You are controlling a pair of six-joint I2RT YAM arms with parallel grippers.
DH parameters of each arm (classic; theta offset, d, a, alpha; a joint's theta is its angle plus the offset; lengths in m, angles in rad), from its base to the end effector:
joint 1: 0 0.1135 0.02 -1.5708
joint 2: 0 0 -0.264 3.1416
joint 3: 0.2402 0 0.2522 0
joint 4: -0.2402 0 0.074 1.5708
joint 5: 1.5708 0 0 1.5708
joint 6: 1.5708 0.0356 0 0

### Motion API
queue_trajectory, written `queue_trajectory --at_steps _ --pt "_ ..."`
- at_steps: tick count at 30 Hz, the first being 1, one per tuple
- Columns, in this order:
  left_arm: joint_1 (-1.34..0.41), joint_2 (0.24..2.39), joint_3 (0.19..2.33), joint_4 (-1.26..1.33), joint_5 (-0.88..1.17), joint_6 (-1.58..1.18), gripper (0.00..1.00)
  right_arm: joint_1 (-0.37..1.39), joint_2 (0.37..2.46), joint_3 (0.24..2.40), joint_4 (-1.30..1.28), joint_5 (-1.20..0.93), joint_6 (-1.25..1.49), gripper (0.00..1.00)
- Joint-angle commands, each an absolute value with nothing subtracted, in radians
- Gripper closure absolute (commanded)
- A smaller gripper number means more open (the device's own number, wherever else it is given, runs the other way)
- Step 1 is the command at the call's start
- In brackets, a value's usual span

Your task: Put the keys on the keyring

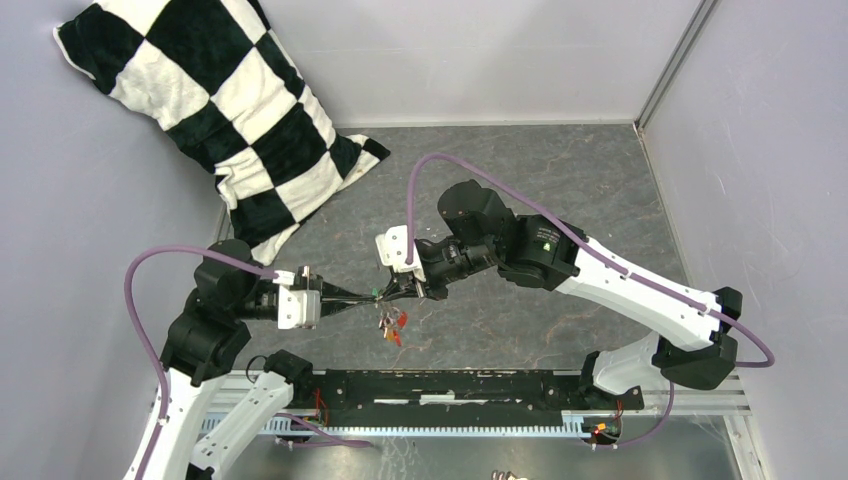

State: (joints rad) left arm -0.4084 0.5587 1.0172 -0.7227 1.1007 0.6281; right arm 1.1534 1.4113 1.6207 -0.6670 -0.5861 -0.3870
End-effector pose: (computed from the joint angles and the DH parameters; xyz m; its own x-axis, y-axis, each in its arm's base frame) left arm 0.0574 -0.0594 0.3921 0.3759 0.1274 -0.9179 0.9255 -0.0011 0.3788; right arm 0.1029 0.2806 0.4380 0.1975 -0.3303 -0.9230 -0.9591 -0.2597 -0.1123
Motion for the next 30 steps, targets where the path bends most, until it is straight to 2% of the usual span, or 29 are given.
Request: queue_trajectory --at_steps 1,14,24,30 --pt "-0.411 0.529 1.0 -0.701 1.073 0.689 0.98 1.141 1.391 1.604 -0.584 -0.605 -0.357 1.0" --pt "-0.41 0.43 0.961 -0.738 1.043 0.847 0.98 1.114 1.308 1.394 -0.247 -0.695 -0.143 1.0" --pt "-0.41 0.416 0.969 -0.874 1.046 1.023 0.98 1.09 1.265 1.301 -0.076 -0.693 -0.024 1.0" --pt "-0.41 0.405 0.968 -0.882 1.045 1.038 0.98 1.083 1.251 1.271 -0.028 -0.694 -0.002 1.0"
